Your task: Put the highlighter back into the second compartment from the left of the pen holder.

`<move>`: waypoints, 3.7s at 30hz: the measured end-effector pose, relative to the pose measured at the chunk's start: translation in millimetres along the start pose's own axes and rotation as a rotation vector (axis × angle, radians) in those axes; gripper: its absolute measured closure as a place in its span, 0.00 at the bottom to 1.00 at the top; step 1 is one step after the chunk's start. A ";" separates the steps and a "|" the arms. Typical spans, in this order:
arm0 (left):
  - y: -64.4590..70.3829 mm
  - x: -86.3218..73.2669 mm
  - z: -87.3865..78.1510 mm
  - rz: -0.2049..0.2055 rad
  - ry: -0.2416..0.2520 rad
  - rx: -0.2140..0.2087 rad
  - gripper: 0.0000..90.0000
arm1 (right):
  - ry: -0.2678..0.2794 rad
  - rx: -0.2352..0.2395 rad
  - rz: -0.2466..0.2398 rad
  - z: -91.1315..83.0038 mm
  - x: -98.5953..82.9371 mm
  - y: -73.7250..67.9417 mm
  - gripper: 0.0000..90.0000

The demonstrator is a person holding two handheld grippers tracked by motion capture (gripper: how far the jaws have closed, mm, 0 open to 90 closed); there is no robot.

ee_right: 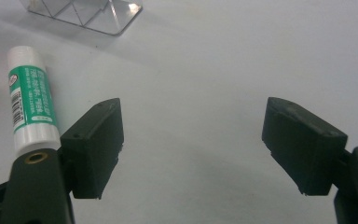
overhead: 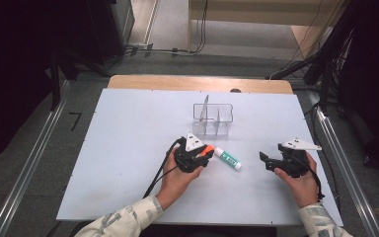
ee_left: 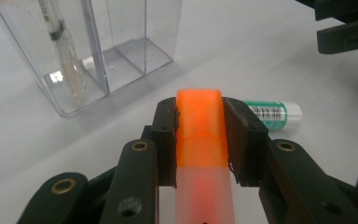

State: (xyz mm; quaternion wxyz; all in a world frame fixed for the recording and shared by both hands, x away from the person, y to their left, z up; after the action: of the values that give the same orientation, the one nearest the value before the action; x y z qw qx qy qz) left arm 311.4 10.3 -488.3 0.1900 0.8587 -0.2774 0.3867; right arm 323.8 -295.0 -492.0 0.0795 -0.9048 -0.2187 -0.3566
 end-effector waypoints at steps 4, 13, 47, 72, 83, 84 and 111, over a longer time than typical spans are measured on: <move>-3.7 5.9 1.2 -0.004 0.009 0.005 0.75 | 0.002 0.001 -0.002 0.1 0.3 -0.2 0.22; -13.0 24.2 4.1 -0.037 0.043 0.019 0.75 | 0.000 0.000 0.000 0.5 0.4 -0.4 0.22; -30.0 91.8 15.4 -0.065 0.057 0.063 0.75 | -0.001 0.011 -0.005 1.3 1.2 -2.1 0.22; -45.2 129.3 37.6 -0.102 0.050 0.075 0.75 | 0.003 0.020 0.000 -0.2 0.8 -1.6 0.22; -46.4 141.8 49.5 -0.098 0.059 0.093 0.75 | 0.007 0.020 0.000 -0.2 0.7 -1.3 0.22; -46.2 142.9 50.5 -0.090 0.057 0.095 0.75 | 0.007 0.020 0.000 -0.3 0.7 -1.4 0.22; -48.8 167.4 66.5 -0.078 0.074 0.100 0.75 | 0.007 0.027 0.002 -1.0 0.2 -1.4 0.22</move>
State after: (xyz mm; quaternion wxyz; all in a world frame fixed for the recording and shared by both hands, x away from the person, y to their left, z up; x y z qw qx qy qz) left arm 470.5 -43.1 -406.8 0.1718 0.8624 -0.2170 0.4240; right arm 322.6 -294.0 -491.3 0.0929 -0.9027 -0.2224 -0.3566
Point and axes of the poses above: each handheld gripper's, and its own axes: z roughly forward along the jaws, x roughly out of its top, y roughly to its right, the point moved 2 cm from there along z, roughly forward along the jaws, and after that the axes turned 8 degrees about -y, right-handed, at the moved point
